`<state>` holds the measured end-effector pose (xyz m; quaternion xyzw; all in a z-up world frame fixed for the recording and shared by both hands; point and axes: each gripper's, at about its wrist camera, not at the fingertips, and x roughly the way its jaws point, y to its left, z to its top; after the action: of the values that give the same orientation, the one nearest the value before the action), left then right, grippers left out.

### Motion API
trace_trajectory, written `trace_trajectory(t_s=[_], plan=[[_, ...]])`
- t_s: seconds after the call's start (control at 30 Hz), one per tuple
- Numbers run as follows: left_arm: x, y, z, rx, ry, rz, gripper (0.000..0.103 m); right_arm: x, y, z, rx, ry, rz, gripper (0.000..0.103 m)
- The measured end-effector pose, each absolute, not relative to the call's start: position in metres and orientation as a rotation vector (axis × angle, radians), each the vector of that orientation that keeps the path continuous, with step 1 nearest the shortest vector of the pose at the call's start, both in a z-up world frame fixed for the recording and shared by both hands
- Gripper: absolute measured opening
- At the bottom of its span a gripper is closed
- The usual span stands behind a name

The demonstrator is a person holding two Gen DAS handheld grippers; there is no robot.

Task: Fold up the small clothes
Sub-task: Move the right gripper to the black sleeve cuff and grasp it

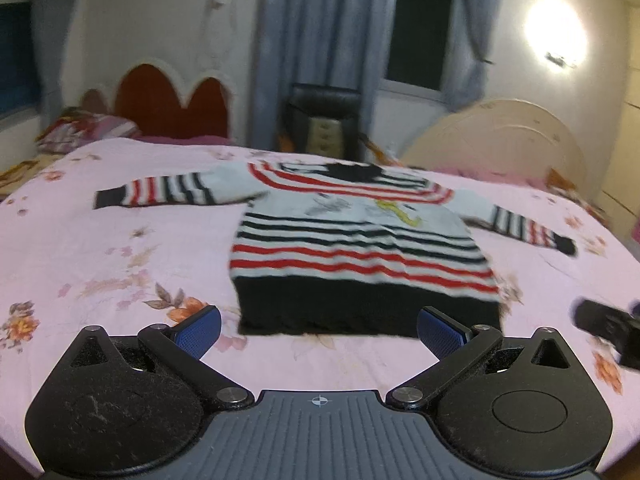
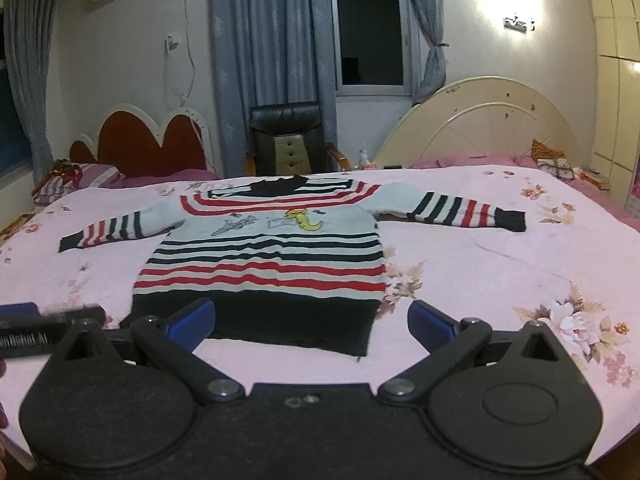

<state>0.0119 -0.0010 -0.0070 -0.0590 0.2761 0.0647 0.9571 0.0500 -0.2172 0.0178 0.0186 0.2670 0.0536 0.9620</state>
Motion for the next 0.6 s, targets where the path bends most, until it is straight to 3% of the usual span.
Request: trace_trajectory(t_s=[0.3,0.6], plan=[[0.069,-0.028,-0.014,-0.096,0.549,0.024,0.103,0.082,-0.292,0.01,0.212,0.534,-0.013,0.102],[0.191,-0.038,-0.033,-0.21,0.605,0.066,0.103,0.185,-0.408,-0.005,0.364,0.483,-0.13,0.098]])
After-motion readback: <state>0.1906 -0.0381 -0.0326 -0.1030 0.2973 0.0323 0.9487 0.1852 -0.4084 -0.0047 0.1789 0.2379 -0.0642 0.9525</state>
